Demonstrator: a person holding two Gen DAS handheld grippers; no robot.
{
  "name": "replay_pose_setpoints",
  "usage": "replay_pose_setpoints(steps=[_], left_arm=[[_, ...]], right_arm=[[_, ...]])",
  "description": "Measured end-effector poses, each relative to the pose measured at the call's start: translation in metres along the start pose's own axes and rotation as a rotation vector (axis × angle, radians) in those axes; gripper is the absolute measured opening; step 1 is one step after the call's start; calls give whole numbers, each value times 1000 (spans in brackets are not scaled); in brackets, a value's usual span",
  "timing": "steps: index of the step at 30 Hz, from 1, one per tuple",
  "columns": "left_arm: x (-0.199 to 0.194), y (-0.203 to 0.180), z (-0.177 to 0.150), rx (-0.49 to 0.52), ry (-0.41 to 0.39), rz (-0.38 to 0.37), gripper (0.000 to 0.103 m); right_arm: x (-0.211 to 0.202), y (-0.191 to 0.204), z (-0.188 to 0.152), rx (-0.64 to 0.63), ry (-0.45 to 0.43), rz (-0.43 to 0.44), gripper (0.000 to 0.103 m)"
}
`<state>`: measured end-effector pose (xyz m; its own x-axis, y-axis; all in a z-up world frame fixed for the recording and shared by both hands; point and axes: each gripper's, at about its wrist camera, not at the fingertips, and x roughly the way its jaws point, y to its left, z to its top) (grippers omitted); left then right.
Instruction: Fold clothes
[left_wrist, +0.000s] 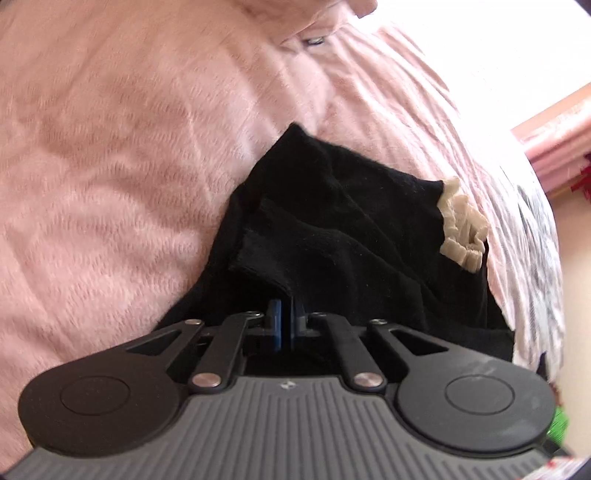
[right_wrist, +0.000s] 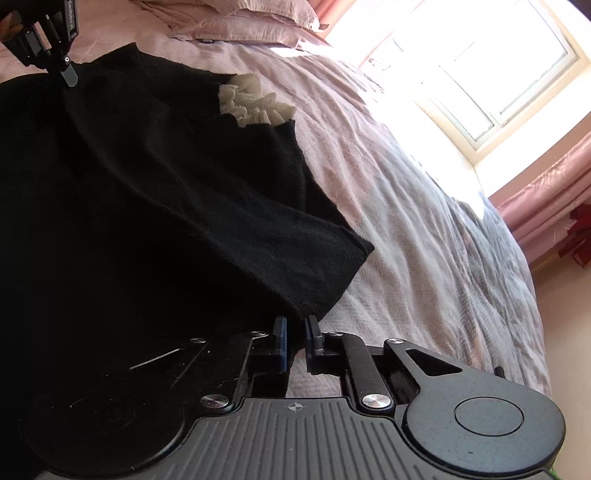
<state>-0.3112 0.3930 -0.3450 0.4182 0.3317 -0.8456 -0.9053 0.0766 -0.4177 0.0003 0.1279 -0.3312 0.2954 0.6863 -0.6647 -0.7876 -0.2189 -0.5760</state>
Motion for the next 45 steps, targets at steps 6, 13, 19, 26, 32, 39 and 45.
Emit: replay_pose_setpoints(steps=[6,13,19,26,32,39,45], left_arm=[[8,-11,-23,278,1,124,7],[-20,-22,-25,386,-35,250,23],[-40,-39,-13,430,-159,142,23],[19,-27,-3,495,-28,194,19],[-41,-26,-21,503,-105,122,18],[-61,-34,-133,737,137,-1,19],[-118,15,-213,747,223,73,19]], right_arm=[[25,44,-24,-294,125,1,0],[4,-27,11,180,205,159,56],[31,-78,37,595,41,273,55],[99,-92,2,771,235,211,56],[16,-84,7,747,152,163,55],[-40,37,-11,584,321,294,55],[-119,95,-81,505,491,359,56]])
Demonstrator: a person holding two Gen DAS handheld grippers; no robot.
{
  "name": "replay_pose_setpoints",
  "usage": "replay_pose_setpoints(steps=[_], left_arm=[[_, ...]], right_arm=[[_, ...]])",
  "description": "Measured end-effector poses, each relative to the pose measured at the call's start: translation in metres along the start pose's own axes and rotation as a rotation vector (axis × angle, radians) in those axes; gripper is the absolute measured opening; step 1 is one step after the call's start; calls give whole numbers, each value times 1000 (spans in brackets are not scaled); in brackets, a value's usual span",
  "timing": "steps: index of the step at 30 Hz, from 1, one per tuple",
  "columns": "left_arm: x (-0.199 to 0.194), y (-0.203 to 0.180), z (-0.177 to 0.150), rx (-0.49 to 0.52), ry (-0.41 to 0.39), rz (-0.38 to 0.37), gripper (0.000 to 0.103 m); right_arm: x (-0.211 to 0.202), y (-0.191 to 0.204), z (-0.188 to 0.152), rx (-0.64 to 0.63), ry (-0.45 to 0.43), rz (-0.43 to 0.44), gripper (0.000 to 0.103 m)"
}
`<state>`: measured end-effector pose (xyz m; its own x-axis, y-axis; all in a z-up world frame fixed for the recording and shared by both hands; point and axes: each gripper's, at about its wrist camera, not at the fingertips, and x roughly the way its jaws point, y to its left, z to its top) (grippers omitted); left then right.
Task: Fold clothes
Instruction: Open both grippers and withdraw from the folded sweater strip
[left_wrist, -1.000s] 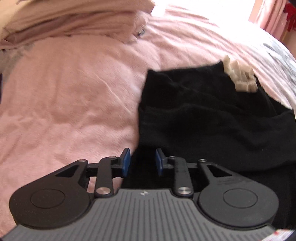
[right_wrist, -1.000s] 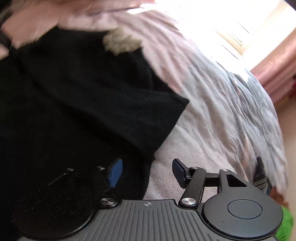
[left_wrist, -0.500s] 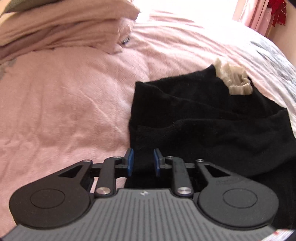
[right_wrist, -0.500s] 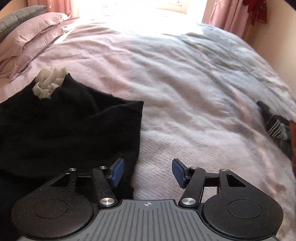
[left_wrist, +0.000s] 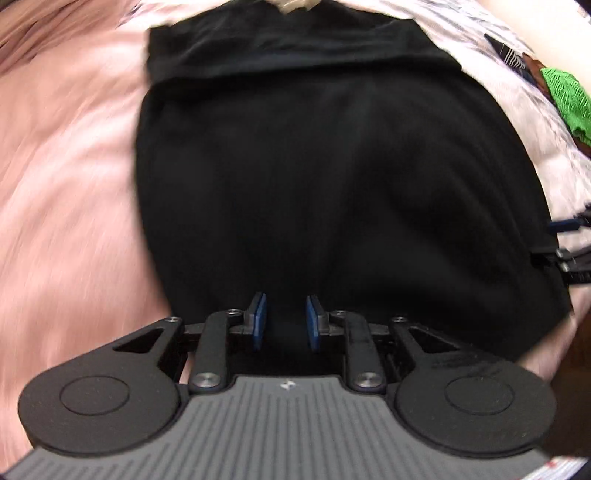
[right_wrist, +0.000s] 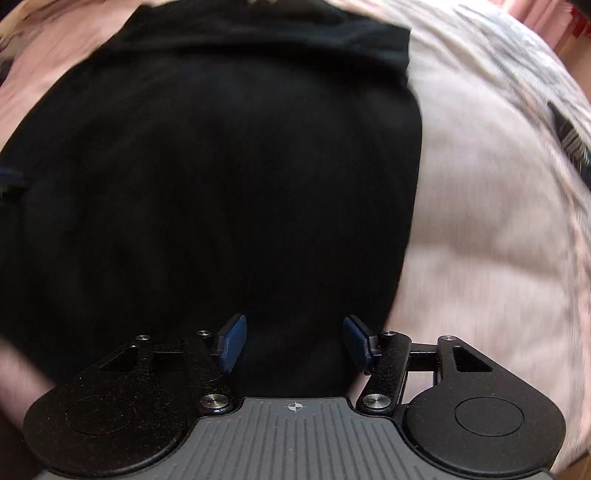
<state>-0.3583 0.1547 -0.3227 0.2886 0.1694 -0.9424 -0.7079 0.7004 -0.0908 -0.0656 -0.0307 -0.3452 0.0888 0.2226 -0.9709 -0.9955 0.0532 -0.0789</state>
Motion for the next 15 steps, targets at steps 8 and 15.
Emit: replay_pose_setpoints(steps=[8,15], left_arm=[[-34,-19,-54,-187,105,131,19],[-99,-67,-36,-365,3,223,30]], right_arm=[[-10,-32,-27,48,119,112,56],[-71,-71,6,-33,-80,127,56]])
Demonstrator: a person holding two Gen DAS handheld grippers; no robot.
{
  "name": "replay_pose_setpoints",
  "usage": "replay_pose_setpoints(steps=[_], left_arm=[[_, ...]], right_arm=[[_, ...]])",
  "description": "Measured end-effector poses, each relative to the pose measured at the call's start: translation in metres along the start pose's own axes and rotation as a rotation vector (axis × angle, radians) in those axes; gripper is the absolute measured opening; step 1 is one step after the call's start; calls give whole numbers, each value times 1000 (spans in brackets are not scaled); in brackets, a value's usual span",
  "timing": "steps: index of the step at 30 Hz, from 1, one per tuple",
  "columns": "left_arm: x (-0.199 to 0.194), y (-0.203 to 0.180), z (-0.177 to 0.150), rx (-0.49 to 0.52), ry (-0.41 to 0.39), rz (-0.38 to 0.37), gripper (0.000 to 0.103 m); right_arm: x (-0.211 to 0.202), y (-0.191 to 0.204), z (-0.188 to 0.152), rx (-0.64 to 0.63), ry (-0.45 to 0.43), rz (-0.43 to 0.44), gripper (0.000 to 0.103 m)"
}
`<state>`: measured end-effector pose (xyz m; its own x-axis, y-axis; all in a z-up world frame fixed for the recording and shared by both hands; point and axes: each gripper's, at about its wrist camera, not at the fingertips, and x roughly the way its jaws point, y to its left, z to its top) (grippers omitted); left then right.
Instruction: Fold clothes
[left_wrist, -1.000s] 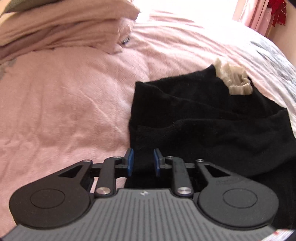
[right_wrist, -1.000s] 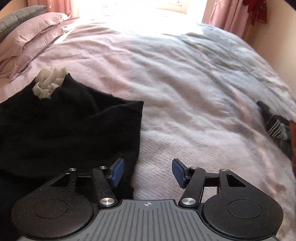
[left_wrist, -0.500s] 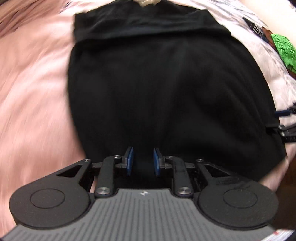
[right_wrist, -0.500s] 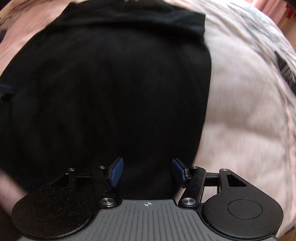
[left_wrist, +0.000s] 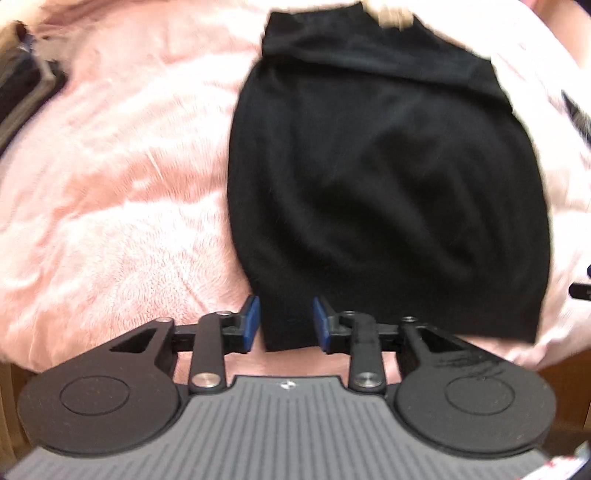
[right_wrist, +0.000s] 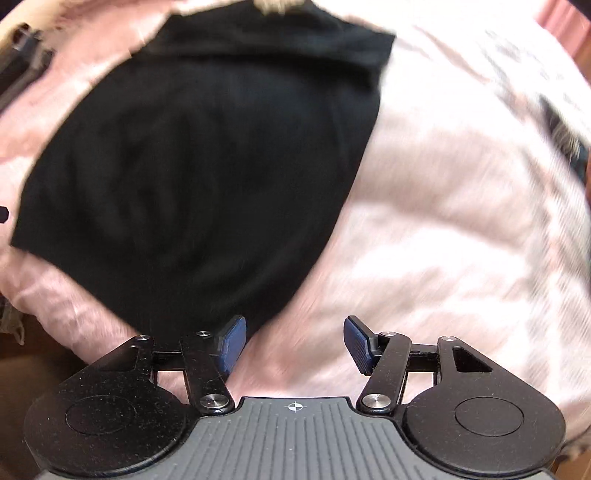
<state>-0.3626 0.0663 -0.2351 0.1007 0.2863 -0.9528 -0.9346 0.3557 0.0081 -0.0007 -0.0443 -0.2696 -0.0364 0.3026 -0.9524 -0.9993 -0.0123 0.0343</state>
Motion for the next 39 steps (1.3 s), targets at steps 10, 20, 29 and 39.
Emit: replay_pose_setpoints(steps=[10,20,29,39], left_arm=[[-92,-34,19,-31,-131,47,42],[-109,-39,40,58,-138,43,53],[-73,-13,45,205,-41,-9,53],[-14,8,41,265,-84,-22,53]], right_arm=[[-91,-40,37,176,-213,140,56],[-103,-3,27,212,-143,125,57],[-82,47,9,327,-65,68,57],[-32,58,4,345,-115,20,57]])
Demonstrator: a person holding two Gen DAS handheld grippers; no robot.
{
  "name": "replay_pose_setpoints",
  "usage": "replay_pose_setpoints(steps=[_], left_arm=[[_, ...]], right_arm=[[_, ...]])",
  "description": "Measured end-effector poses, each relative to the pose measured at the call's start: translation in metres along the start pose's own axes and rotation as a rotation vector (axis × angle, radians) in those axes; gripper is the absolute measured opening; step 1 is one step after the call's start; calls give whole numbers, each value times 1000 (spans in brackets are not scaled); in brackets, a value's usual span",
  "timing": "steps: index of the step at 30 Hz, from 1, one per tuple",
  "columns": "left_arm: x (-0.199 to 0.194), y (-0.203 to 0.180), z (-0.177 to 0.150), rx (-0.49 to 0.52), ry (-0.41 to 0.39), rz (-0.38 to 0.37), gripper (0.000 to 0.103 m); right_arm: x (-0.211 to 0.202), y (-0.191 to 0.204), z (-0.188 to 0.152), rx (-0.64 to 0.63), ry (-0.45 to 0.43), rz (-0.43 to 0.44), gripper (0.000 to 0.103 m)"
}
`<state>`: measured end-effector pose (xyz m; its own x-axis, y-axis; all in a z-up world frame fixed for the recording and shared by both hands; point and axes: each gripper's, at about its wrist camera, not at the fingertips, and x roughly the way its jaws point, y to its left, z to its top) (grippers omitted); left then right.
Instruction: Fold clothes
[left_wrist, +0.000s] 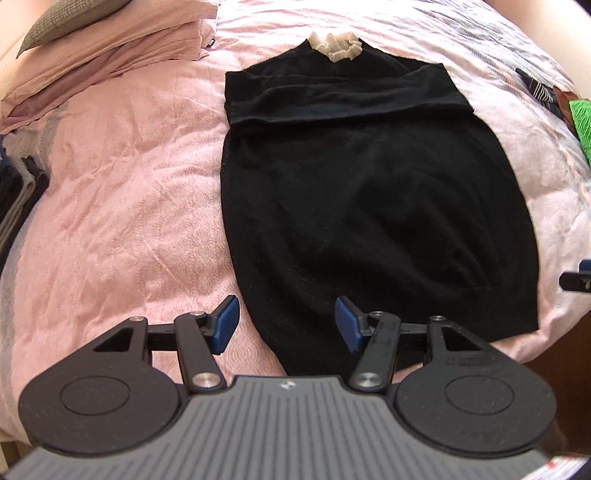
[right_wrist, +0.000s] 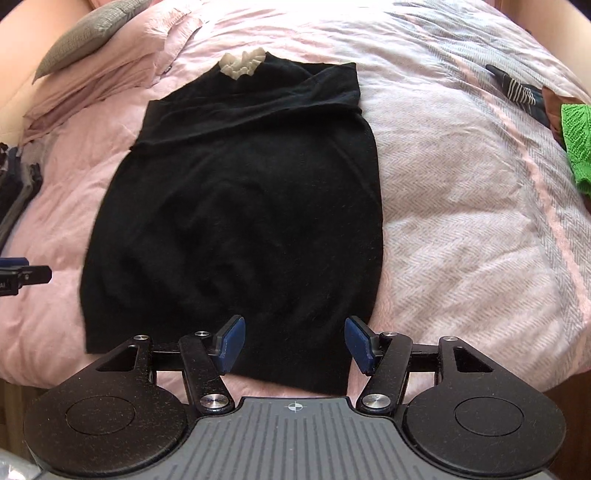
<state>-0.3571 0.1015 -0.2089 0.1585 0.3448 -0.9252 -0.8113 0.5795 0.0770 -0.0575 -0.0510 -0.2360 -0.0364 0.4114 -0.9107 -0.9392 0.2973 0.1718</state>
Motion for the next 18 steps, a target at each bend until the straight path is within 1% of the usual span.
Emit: replay_pose_setpoints(steps=[4,7,11,13,15,17,18], left_arm=[[28,5,-12,0,-40,2,53],[46,10,-25,-3,-90,6,53],[68,23,-46,-21,-158,-26,53],[75,31,-59,-46,-195,-43,54],[78,40,-73,-89,-235,-68,55],[79,49,-86,-150,-231,-86,55],[76,55,-93,-188,-226,-122,55]], right_arm=[[26,-6,-6,-7,-45,22,57],[43,-11,-15,-15,-101,35,57],[57,-24,-36,3,-191,62,57],[58,-31,-48,6,-241,63,57],[55,-39,-64,22,-294,44,57],[53,-48,-78,79,-291,17,57],[50,-53,-83,115,-286,26,57]])
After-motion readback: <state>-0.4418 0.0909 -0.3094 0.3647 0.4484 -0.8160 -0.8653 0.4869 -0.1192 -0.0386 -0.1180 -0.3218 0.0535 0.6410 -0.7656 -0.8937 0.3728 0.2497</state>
